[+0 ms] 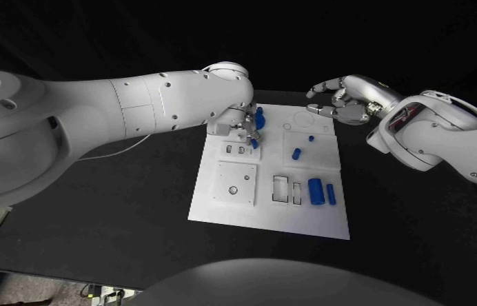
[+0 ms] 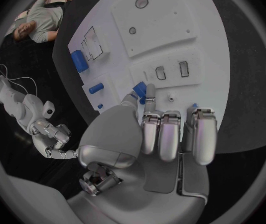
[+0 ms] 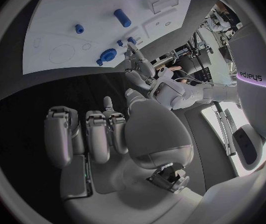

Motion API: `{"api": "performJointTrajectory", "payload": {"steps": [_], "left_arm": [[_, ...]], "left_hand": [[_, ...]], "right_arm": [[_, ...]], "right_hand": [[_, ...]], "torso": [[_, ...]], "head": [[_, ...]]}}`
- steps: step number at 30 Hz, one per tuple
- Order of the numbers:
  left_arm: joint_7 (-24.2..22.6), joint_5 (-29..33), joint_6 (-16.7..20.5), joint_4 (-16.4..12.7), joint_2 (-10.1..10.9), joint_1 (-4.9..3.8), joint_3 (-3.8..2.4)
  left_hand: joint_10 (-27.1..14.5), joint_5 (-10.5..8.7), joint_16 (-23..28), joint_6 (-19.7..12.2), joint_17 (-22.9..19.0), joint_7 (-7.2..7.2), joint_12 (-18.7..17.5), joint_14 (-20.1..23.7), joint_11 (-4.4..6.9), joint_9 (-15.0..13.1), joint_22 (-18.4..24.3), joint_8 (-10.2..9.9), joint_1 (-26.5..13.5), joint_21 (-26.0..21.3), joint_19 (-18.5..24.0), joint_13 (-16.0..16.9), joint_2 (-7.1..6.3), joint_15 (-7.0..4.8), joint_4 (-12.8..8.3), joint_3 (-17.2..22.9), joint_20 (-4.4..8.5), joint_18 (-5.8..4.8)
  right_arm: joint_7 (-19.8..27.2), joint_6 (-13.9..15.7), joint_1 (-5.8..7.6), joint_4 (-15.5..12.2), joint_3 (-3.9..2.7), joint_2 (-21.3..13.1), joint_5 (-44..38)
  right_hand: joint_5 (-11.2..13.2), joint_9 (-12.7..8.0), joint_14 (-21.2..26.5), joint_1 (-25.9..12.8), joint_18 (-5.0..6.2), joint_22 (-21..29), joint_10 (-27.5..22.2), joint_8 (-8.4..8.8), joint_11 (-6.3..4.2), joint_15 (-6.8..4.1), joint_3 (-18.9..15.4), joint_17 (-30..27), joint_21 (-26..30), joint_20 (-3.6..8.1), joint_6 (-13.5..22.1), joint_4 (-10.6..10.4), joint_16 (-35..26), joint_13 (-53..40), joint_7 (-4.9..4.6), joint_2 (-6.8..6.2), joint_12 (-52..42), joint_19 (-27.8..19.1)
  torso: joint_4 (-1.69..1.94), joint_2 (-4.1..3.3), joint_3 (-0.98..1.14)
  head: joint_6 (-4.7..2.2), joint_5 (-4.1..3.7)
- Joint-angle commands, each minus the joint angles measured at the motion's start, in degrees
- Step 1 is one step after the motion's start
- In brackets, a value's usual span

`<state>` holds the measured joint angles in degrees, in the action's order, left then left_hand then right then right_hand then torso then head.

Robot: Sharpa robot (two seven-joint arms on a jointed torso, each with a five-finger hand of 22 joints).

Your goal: Assemble the parts on the task board

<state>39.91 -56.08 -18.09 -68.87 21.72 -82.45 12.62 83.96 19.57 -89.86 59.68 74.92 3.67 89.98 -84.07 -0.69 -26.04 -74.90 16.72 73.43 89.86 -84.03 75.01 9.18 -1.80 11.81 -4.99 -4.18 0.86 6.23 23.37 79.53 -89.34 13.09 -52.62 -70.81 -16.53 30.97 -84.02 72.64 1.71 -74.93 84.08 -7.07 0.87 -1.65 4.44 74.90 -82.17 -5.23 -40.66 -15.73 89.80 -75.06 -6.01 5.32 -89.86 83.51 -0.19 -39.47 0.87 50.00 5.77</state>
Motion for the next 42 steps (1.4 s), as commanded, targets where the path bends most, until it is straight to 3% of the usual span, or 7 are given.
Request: {"api": "performJointTrajectory", "payload": {"steps": [1,7,22,42], "left_arm": [[-0.15,-0.13,-0.69,-0.14,-0.12,0.02,-0.03],[-0.17,-0.37,-1.03,-0.2,-0.05,0.03,-0.03],[-0.25,-0.78,-0.98,-0.26,0.1,0.04,-0.03],[-0.52,-3.09,0.05,-1.44,0.87,0.04,-0.04]], "left_hand": [[6.04,-0.62,-0.14,0.15,15.08,-0.11,0.02,-5.93,0.59,-0.24,-15.1,-0.44,0.62,0.14,-5.97,14.99,-0.11,-0.4,-0.23,0.82,-0.16,-0.86],[6.04,-2.34,-0.14,0.41,15.08,-0.2,0.02,-5.93,0.67,-0.96,-15.1,-0.87,0.56,0.14,-5.97,14.99,-1.13,-0.49,-0.92,2.44,-0.05,-0.86],[6.04,-1.52,-0.14,0.45,15.08,-0.28,0.02,-5.93,0.8,-2.04,-14.98,-1.79,1.25,0.05,-5.81,14.99,-2.72,-0.62,-3.09,6.17,0.12,-0.81],[6.04,-3.31,-0.14,1.95,15.08,-1.03,0.02,-5.93,1.48,-5.62,-15.1,-1.13,0.6,0.14,-5.97,14.99,-5.41,-1.23,-6.96,12.75,0.63,-0.86]], "right_arm": [[0.09,-0.87,-0.03,-0.02,0.0,-0.01,-0.3],[0.09,-0.89,-0.03,0.06,0.01,0.06,-0.31],[0.02,-0.98,-0.04,0.24,0.01,0.16,-0.31],[-0.01,-1.01,-0.06,0.37,0.01,0.09,-0.32]], "right_hand": [[-0.24,0.05,-5.98,0.5,0.59,-12.06,5.92,0.01,0.41,0.27,0.04,15.1,0.25,0.11,-0.46,0.42,0.2,-14.94,0.02,-0.04,-0.14,-0.35],[-0.24,0.06,-5.98,0.54,0.6,-12.05,5.92,0.01,0.41,0.27,0.05,15.1,0.28,0.12,-0.48,0.44,0.2,-14.94,0.03,-0.07,-0.14,-0.38],[-0.16,0.06,-5.98,0.56,0.59,-12.05,5.92,0.01,0.41,0.26,0.04,15.1,0.28,0.12,-0.53,0.42,0.2,-14.94,0.01,-0.1,-0.14,-0.37],[0.01,0.06,-5.98,0.55,0.71,-11.89,5.92,0.02,0.42,0.26,0.0,15.1,0.69,0.12,-0.57,0.37,0.2,-14.94,-0.01,-0.18,-0.14,-0.73]], "torso": [[-0.02,-0.01,-0.02],[-0.04,0.0,0.01],[-0.01,0.03,0.01],[-0.03,0.02,0.01]], "head": [[0.0,0.08],[0.0,0.12],[0.0,0.15],[0.0,0.15]]}}
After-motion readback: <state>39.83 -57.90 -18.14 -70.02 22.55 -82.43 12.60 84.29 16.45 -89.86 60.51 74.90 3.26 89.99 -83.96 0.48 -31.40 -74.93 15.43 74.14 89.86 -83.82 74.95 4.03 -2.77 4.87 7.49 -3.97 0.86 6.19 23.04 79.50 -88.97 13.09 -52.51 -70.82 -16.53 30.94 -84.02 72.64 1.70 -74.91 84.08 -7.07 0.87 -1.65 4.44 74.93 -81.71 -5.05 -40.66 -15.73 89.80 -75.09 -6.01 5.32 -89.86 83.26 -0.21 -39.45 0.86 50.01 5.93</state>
